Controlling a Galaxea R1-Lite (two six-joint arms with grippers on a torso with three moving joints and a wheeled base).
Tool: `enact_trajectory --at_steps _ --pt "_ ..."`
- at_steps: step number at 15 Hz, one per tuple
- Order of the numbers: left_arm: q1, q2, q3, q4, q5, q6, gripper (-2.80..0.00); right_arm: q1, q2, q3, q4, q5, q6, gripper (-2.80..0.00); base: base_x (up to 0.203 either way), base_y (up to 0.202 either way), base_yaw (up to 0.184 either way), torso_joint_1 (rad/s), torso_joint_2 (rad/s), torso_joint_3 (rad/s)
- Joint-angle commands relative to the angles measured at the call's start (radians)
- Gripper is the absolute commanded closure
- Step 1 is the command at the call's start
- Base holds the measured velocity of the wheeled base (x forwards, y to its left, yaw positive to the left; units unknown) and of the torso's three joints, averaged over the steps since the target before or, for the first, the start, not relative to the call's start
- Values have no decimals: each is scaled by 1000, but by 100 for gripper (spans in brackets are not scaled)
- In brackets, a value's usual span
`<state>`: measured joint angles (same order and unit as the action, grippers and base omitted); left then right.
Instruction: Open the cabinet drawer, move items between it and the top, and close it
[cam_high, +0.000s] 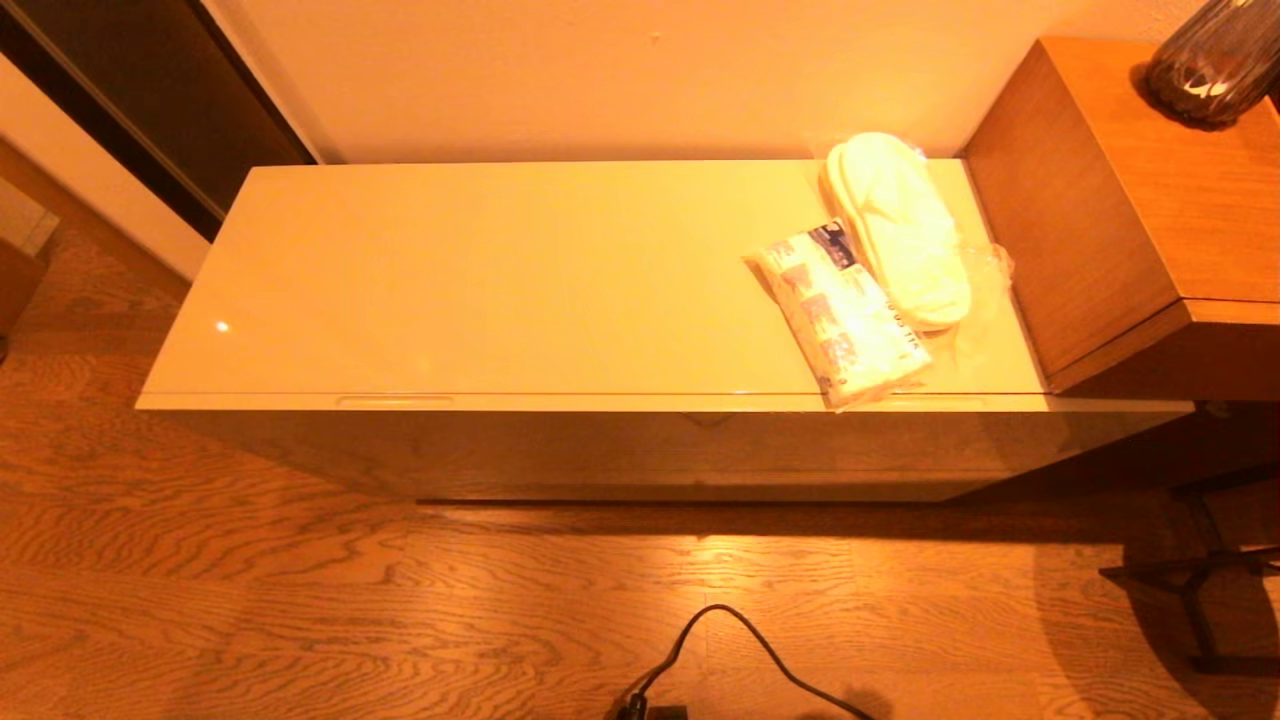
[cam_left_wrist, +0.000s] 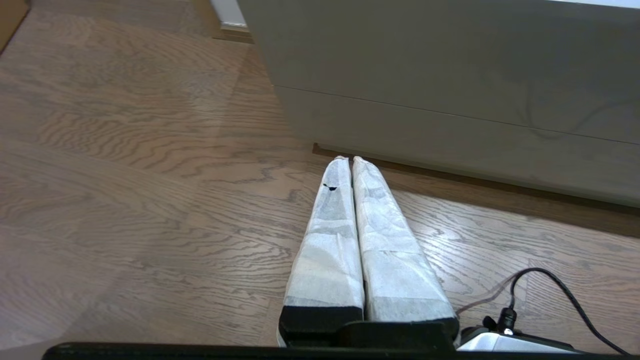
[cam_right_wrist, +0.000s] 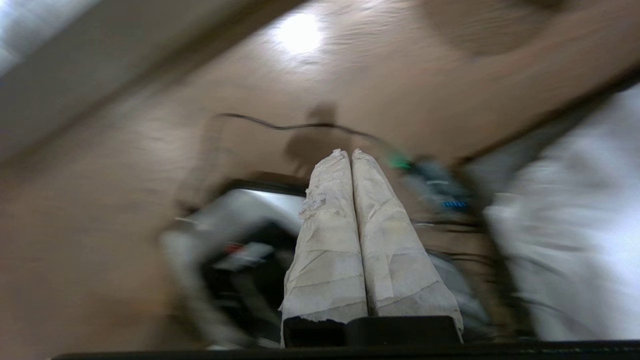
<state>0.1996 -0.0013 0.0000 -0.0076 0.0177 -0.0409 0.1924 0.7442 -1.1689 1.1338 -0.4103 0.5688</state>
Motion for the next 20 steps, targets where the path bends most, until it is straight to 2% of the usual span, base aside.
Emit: enact_trajectory --at_steps 1,2,4,6,7,9,10,11,12,14,15,17,20 --pt "0 -39 2 0 1 -1 0 -36 -243 -44 277 -20 -65 0 0 0 0 0 0 0" --pt "0 -39 2 0 1 -1 0 -64 -296 -121 354 -13 -118 0 0 0 0 0 0 0" --pt "0 -39 2 0 1 -1 0 -112 -413 -162 381 19 -208 0 0 0 0 0 0 0" --pt "0 -39 2 0 1 -1 0 -176 -515 -169 392 79 -270 0 0 0 0 0 0 0" --pt "0 -39 2 0 1 -1 0 -188 -559 -163 394 106 -291 0 0 0 0 0 0 0" --pt "0 -39 2 0 1 -1 0 -195 -651 -99 394 123 -386 0 0 0 0 0 0 0" --pt "0 -39 2 0 1 -1 0 -196 -699 -43 344 125 -432 0 0 0 0 0 0 0" --pt "0 -39 2 0 1 -1 0 -197 -723 33 235 122 -473 0 0 0 0 0 0 0" --pt "0 -39 2 0 1 -1 0 -197 -733 88 99 123 -498 0 0 0 0 0 0 0" --pt "0 -39 2 0 1 -1 0 -198 -740 210 -53 141 -518 0 0 0 0 0 0 0" --pt "0 -39 3 0 1 -1 0 -197 -741 261 -149 172 -526 0 0 0 0 0 0 0" --pt "0 -39 2 0 1 -1 0 -198 -742 364 -307 323 -530 0 0 0 0 0 0 0" --pt "0 -39 2 0 1 -1 0 -198 -743 576 -502 375 -567 0 0 0 0 0 0 0"
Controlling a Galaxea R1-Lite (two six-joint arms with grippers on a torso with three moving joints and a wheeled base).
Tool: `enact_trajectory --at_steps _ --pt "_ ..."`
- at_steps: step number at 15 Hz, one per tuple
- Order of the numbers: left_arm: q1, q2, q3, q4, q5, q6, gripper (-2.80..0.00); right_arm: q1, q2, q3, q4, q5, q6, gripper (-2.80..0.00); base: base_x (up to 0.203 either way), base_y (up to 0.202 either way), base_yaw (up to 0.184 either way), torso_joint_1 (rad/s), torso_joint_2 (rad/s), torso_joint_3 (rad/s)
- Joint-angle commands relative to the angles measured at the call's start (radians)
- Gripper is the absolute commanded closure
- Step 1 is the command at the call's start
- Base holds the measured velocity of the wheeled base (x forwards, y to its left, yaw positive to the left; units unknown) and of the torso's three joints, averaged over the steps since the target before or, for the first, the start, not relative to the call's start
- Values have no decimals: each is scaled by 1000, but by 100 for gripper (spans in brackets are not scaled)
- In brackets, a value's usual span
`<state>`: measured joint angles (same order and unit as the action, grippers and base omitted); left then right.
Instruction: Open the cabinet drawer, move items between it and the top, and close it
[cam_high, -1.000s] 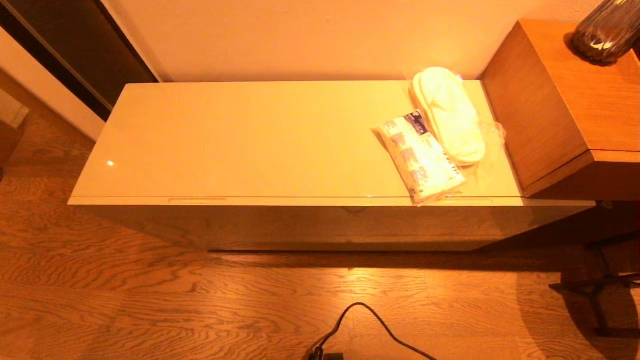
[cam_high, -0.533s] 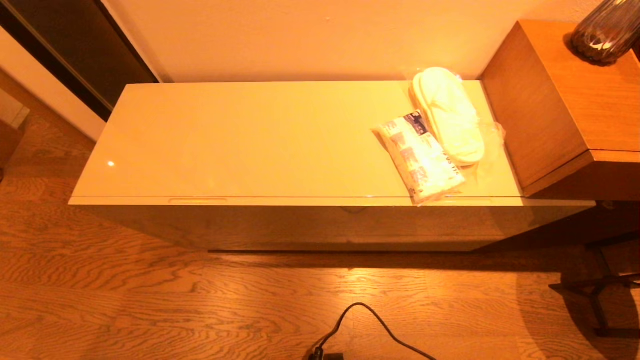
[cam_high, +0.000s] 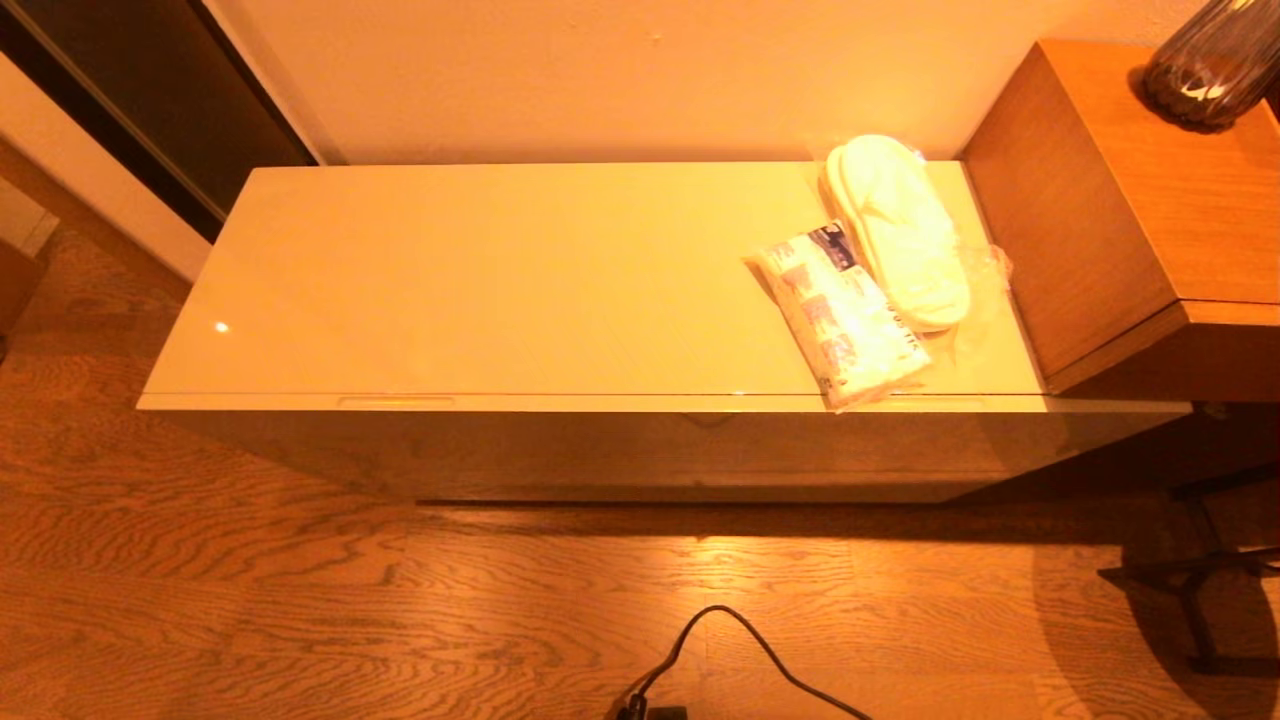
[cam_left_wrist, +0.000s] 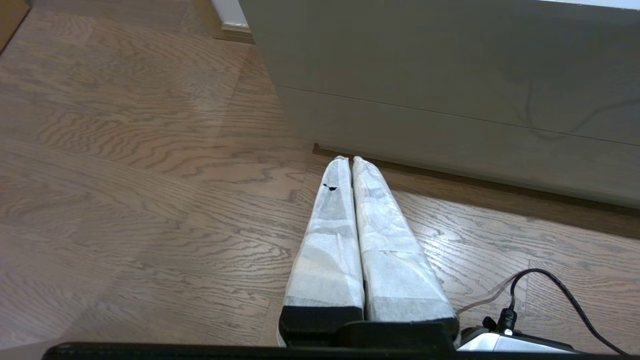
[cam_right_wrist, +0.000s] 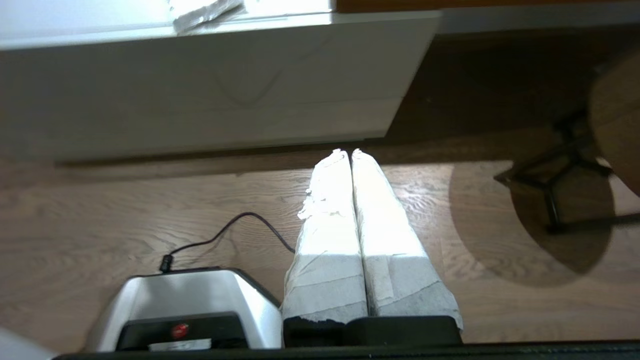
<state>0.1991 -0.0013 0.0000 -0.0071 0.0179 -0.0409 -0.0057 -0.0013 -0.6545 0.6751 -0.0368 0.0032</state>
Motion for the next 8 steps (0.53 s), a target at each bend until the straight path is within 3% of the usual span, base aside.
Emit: enact_trajectory --at_steps 1,5,8 --pt "0 -39 2 -1 1 -1 0 0 3 150 -123 4 -13 0 0 0 0 0 0 0" --pt "0 -39 2 -1 1 -1 0 0 3 502 -514 10 -50 0 0 0 0 0 0 0" --pt "0 -39 2 -1 1 -1 0 0 3 627 -670 26 -134 0 0 0 0 0 0 0"
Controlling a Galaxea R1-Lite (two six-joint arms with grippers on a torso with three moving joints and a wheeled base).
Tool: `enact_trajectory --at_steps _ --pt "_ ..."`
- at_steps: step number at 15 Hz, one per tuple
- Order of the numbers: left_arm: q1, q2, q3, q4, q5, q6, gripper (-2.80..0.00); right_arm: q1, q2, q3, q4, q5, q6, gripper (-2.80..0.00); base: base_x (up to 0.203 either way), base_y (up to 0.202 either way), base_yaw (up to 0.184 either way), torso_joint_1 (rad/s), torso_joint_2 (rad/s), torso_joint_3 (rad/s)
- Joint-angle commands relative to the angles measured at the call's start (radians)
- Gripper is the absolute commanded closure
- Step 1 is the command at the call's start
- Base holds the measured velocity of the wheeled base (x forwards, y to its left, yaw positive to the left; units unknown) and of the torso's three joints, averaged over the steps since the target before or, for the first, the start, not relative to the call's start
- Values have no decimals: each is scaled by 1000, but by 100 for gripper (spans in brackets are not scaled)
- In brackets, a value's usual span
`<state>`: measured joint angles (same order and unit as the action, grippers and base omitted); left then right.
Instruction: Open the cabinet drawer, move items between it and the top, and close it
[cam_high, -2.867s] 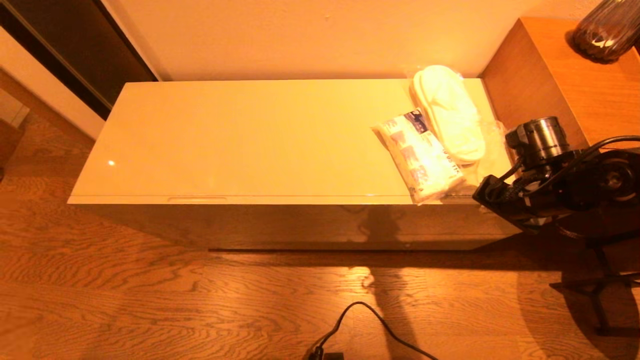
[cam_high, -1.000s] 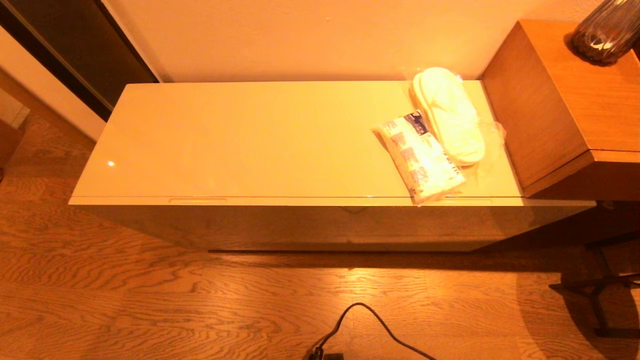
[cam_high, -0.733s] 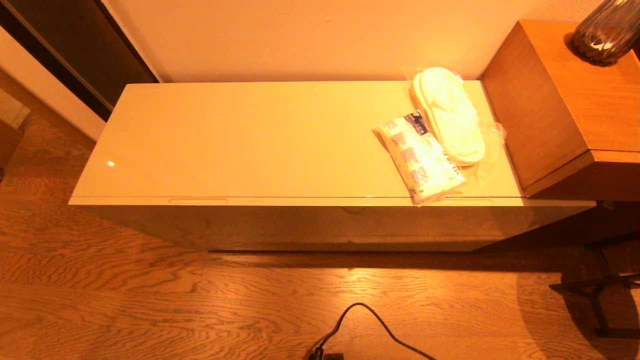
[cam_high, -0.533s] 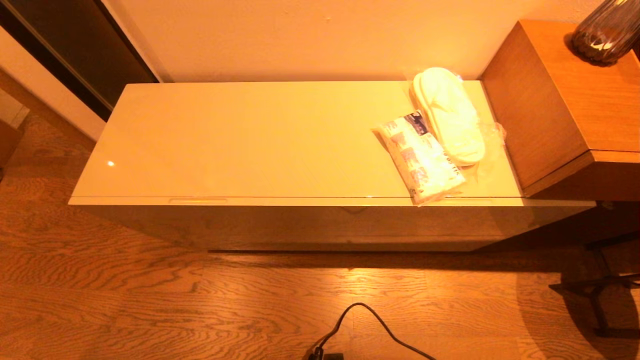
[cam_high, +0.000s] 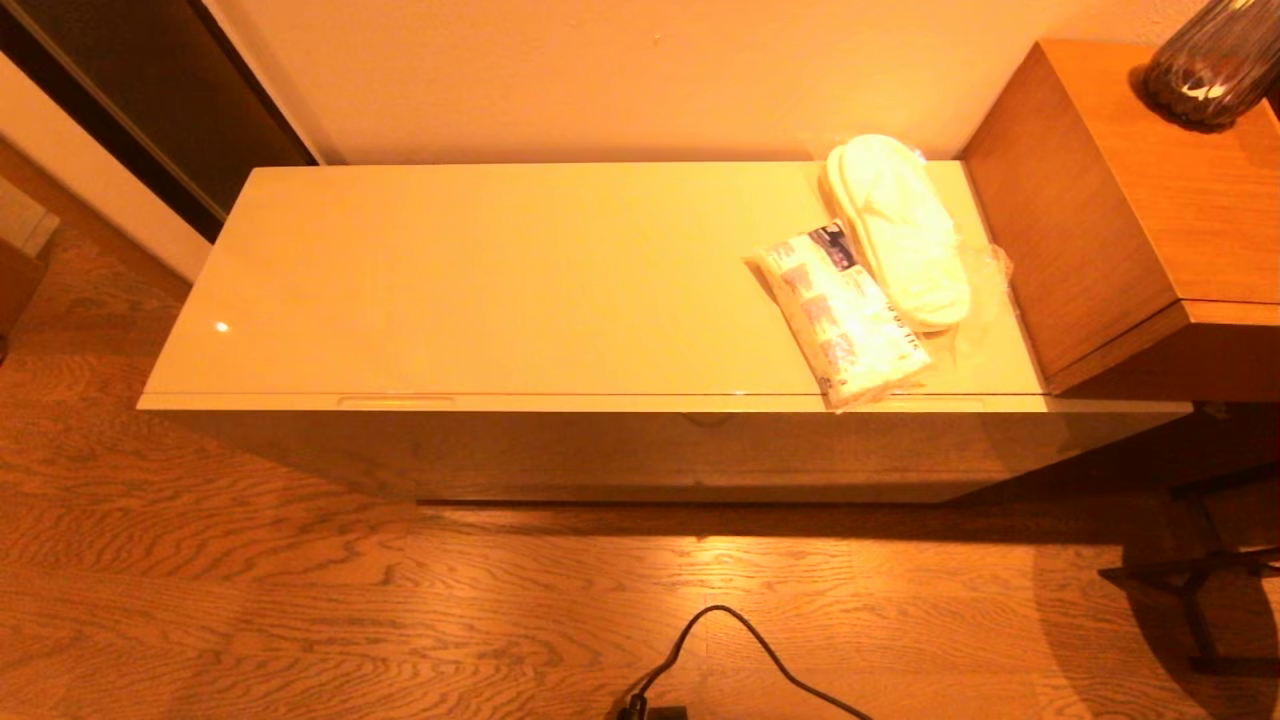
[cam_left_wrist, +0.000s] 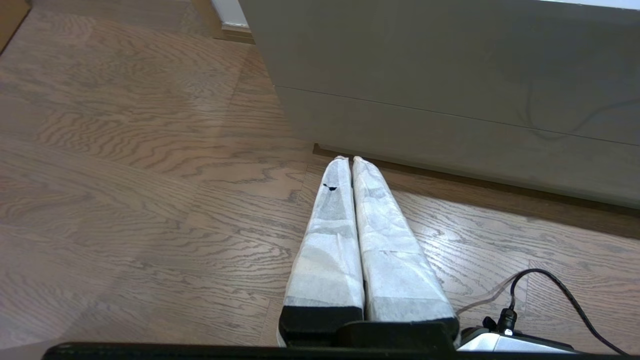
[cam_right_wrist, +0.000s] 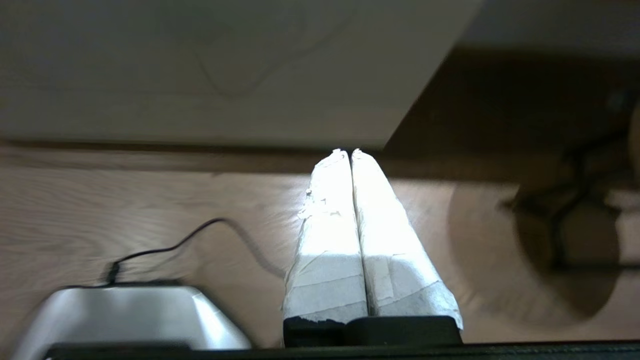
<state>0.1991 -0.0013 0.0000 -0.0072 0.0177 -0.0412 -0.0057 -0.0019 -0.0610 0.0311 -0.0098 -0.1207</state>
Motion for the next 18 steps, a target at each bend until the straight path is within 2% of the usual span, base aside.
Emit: enact_trajectory --at_steps 1,10,18 --pt "0 -39 2 0 1 0 0 0 3 39 -28 24 -6 0 0 0 0 0 0 0" --pt "0 -39 2 0 1 0 0 0 3 63 -28 31 61 0 0 0 0 0 0 0" --pt "0 -39 2 0 1 0 0 0 3 61 -30 19 79 0 0 0 0 0 0 0"
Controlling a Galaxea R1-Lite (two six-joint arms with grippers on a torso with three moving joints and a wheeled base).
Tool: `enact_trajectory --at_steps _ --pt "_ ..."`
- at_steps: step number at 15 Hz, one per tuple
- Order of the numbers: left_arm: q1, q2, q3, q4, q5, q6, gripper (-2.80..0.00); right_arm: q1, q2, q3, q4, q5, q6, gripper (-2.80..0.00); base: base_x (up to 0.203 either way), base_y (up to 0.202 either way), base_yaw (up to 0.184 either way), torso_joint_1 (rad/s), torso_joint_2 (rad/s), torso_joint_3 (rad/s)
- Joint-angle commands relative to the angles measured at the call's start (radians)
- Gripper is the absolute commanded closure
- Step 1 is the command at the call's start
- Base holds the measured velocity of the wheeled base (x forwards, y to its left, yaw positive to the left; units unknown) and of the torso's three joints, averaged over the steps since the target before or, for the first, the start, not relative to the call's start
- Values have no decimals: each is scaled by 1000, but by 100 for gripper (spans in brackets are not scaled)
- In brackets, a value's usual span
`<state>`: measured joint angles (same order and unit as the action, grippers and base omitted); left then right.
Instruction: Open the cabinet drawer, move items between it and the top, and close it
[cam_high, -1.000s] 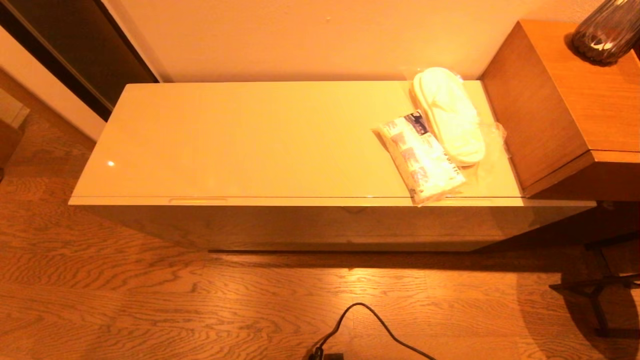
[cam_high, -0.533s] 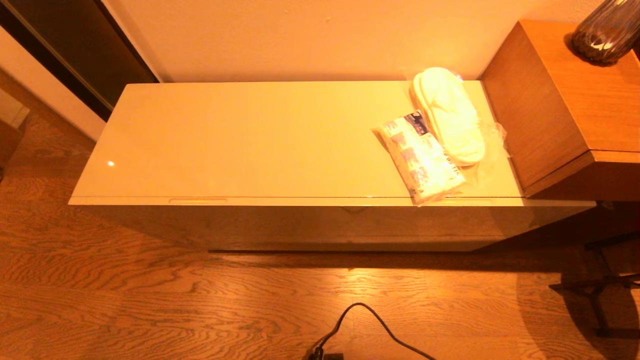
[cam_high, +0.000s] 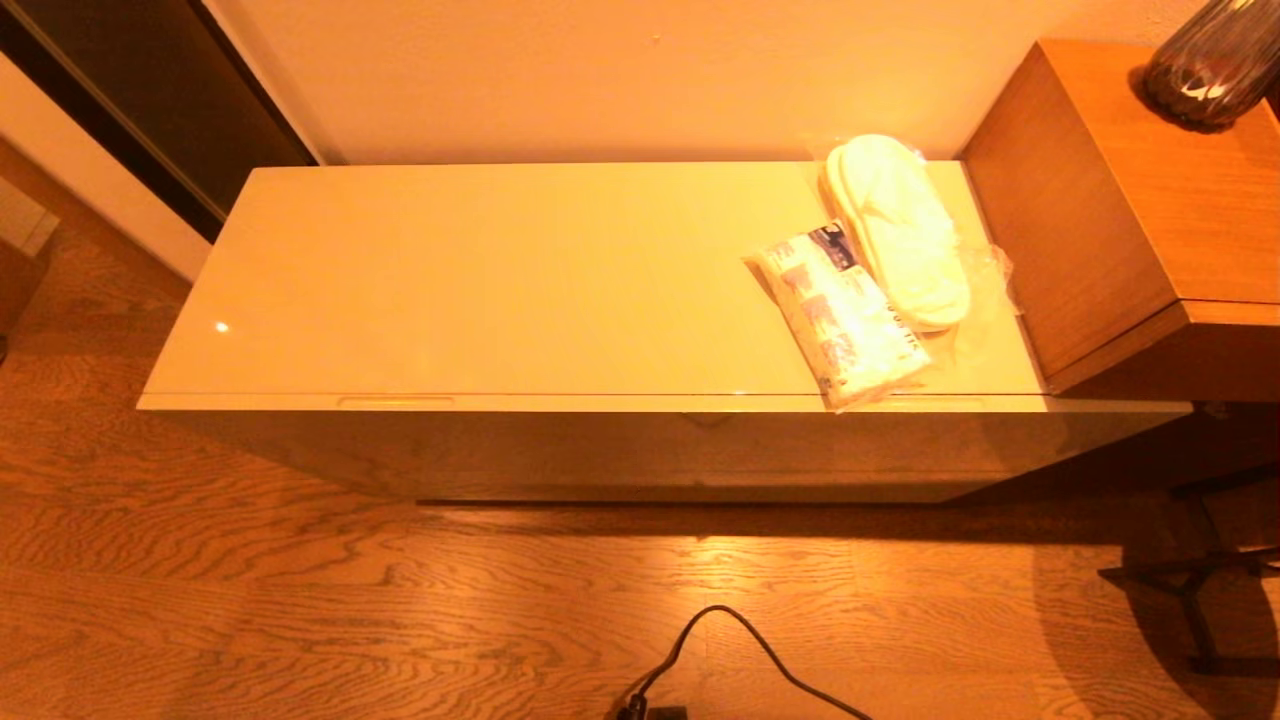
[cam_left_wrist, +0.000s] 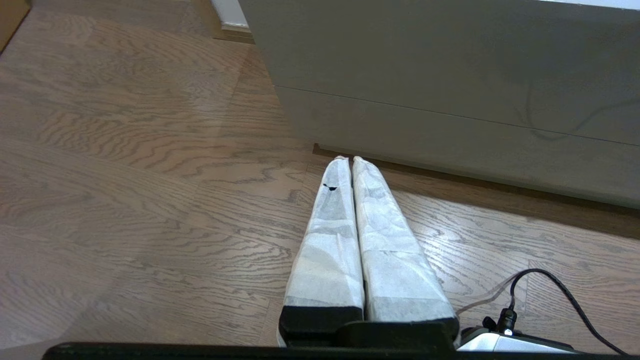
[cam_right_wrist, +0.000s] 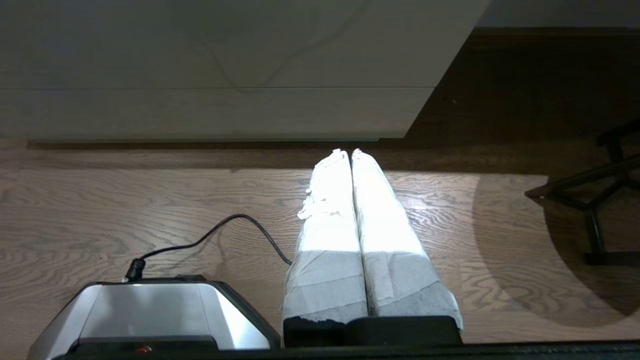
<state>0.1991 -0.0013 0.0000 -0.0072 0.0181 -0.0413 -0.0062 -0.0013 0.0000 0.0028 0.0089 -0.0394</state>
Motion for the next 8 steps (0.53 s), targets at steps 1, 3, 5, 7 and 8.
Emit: enact_trajectory --at_steps 1,3,5,7,8 --pt "0 -39 2 0 0 0 0 0 3 1 2 1 6 0 0 0 0 0 0 0" --pt "0 -39 2 0 0 0 0 1 3 2 0 0 19 0 0 0 0 0 0 0" --pt "0 -39 2 0 0 0 0 1 3 1 0 0 19 0 0 0 0 0 0 0" --pt "0 -39 2 0 0 0 0 0 3 2 0 0 19 0 0 0 0 0 0 0" --pt "0 -39 3 0 0 0 0 0 3 2 0 0 19 0 0 0 0 0 0 0"
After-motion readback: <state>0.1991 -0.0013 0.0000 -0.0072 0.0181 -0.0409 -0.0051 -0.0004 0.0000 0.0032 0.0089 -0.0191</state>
